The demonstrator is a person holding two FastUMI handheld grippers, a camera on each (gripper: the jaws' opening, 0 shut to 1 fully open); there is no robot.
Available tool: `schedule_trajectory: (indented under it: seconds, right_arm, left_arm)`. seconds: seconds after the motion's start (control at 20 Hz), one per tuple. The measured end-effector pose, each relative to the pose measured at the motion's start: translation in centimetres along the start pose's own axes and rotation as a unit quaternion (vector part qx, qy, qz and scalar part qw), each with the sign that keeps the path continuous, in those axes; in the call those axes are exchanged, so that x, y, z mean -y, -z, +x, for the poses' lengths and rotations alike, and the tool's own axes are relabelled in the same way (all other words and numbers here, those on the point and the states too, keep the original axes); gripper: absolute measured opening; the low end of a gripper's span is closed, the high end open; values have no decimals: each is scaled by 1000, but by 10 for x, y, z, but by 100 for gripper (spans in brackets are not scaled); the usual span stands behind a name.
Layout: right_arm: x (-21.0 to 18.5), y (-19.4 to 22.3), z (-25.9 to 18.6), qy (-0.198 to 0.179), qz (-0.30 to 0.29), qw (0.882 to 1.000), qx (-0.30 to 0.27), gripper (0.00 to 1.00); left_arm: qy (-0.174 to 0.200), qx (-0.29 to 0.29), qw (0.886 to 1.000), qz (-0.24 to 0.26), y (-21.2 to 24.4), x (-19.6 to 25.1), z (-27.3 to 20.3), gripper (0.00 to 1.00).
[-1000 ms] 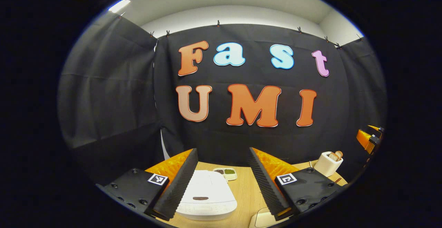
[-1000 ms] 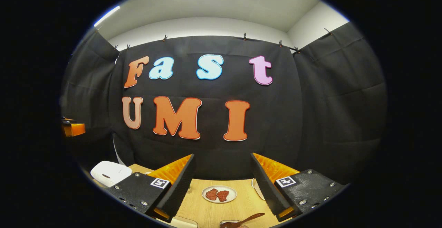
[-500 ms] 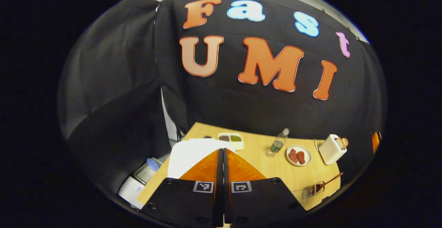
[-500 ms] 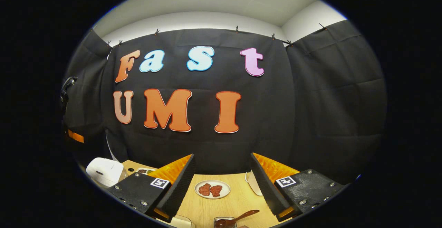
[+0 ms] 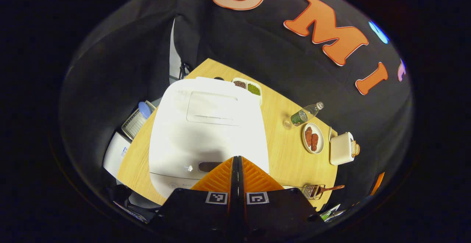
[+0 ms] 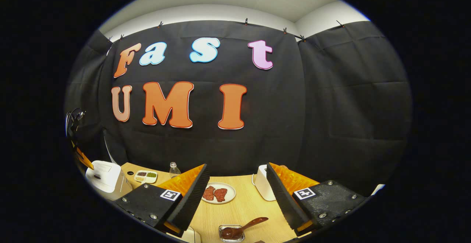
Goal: Close the left gripper, press the button to open the rice cooker; take a wooden spoon from the chopstick holder with the right hand, scoop a spoonful of rice and pour it into the rice cooker, then put the wooden spoon back into the chopstick holder.
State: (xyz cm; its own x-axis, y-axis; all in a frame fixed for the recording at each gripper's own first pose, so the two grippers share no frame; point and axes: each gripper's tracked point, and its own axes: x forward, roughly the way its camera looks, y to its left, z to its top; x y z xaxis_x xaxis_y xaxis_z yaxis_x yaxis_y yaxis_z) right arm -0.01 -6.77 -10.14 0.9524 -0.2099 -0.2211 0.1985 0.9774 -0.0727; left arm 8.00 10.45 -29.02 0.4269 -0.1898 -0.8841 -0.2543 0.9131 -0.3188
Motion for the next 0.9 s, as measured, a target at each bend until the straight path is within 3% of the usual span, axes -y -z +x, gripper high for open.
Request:
schedule_trajectory:
  seconds: [0.2, 0.4, 0.6, 0.75, 0.9]
  right_arm:
    - [3, 8, 1, 3, -6, 1000, -7, 96]
    - [-3, 19, 0, -6, -12, 1000, -20, 96]
    - [-13, 28, 2, -24, -14, 999, -30, 96]
    - [-13, 39, 8, -33, -12, 998, -47, 96]
    - [-17, 44, 14, -43, 0, 997, -61, 96]
  left_arm:
    - [-17, -30, 999, -29, 12, -19, 22, 5]
    - [-40, -24, 999, -19, 23, -29, 31, 5]
    - [-72, 7, 997, 27, 18, -27, 26, 5]
    - [-84, 111, 988, 61, -9, -14, 1, 5]
    - [-88, 238, 964, 75, -42, 4, -43, 5]
